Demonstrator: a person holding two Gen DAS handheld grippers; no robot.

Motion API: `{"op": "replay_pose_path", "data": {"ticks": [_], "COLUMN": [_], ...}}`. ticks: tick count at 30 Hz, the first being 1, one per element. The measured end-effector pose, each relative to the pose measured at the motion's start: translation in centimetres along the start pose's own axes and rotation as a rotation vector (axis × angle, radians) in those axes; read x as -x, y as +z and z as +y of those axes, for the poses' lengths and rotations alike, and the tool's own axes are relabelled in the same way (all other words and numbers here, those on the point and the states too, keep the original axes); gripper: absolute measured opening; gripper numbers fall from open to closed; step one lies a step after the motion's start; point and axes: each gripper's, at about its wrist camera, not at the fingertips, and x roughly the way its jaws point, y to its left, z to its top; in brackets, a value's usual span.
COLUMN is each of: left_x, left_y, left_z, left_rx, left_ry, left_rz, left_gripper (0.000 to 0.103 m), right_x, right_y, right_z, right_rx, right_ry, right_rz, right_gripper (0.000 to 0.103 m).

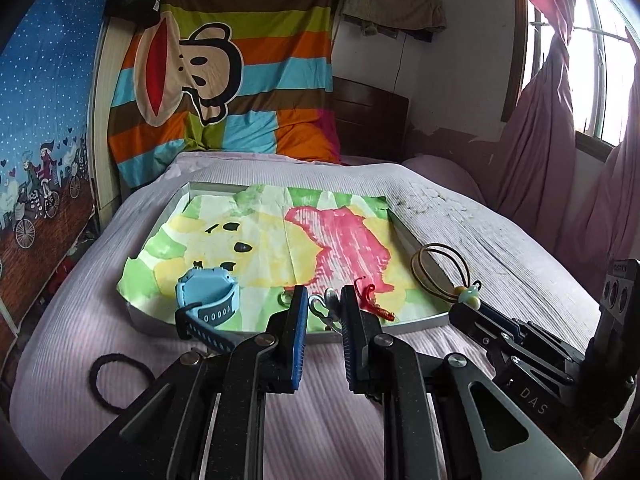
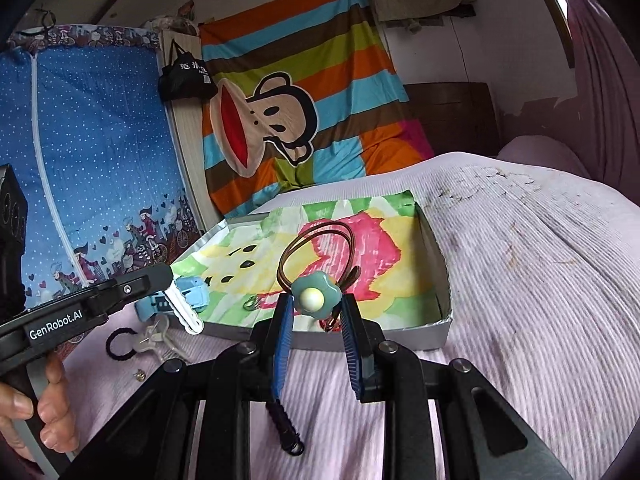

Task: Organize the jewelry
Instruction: 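Carry the keychain and silver hair clip toward the grey tray, then lower both tools into the tray and open them to release the items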

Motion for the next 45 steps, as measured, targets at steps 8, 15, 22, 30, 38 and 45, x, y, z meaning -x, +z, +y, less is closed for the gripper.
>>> {"op": "replay_pose_path", "data": {"ticks": [8,15,22,30,38,45], "left_x": [-5.9,-9.4,-11.3,-12.1,-11.6,-8.8], "left_y": [1.9,1.4,0.7,0.8,1.0,1.7], "left_z": [0.3,1.6,1.1,1.5,1.7,1.9], "left_rx": [0.009,0.04,0.01,0.026,0.027,0.056], "left_ry": [0.075,0.081,0.084,0.091,0.109,0.106], "left_rz": [0.067,0.158,0.221,0.226,0.224,0.153], "left_gripper": [0.013,0.013,0.013,0.014,0.026,0.053], "right_x": [-3.9,-5.1,-5.8,-6.0,-5.7,-3.7], "right_y": [0.1,-0.4,-0.3,-0.2,-0.4,-0.1], "right_z": [-1.7,-3.1,-2.3,-1.8,-1.4,-1.0], "right_rx": [-0.053,-0.123,-0.082,-0.042,-0.016,0.004], "right_ry": [-0.001,-0.003,-0.024,-0.048,-0.06,-0.095], "right_rz": [0.055,0.12,0.153,0.165,0.153,0.08], "right_gripper": [0.023,0.023,0.023,0.023,0.033,0.057]}}
